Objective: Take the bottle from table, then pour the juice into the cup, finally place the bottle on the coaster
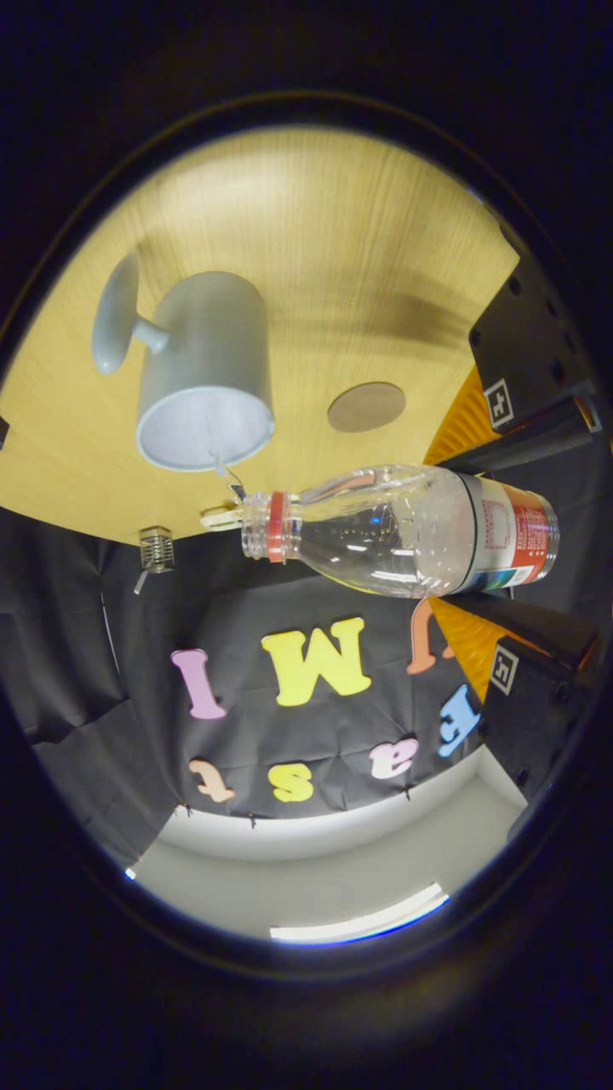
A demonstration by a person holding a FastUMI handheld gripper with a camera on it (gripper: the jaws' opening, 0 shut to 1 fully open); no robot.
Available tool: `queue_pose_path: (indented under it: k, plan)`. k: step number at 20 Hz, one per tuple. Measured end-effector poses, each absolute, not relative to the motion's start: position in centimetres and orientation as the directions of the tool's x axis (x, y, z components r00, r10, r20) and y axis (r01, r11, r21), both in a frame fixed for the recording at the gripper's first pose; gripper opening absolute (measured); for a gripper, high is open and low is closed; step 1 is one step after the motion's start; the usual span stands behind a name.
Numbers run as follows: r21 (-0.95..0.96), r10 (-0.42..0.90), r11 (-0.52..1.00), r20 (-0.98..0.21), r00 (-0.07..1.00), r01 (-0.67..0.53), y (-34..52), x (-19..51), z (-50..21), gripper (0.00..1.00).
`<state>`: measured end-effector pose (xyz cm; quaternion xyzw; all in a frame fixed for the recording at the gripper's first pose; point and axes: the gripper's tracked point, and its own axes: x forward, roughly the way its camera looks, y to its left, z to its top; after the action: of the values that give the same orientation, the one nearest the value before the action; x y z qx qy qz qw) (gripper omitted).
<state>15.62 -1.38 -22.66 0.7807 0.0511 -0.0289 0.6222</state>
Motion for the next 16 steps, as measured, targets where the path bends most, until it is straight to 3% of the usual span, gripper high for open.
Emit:
queue_pose_path:
  k: [16]
  plan:
    - [0.94, 0.05, -0.327, -0.086, 0.995, 0.097, -1.57, 15.44, -22.56, 0.77]
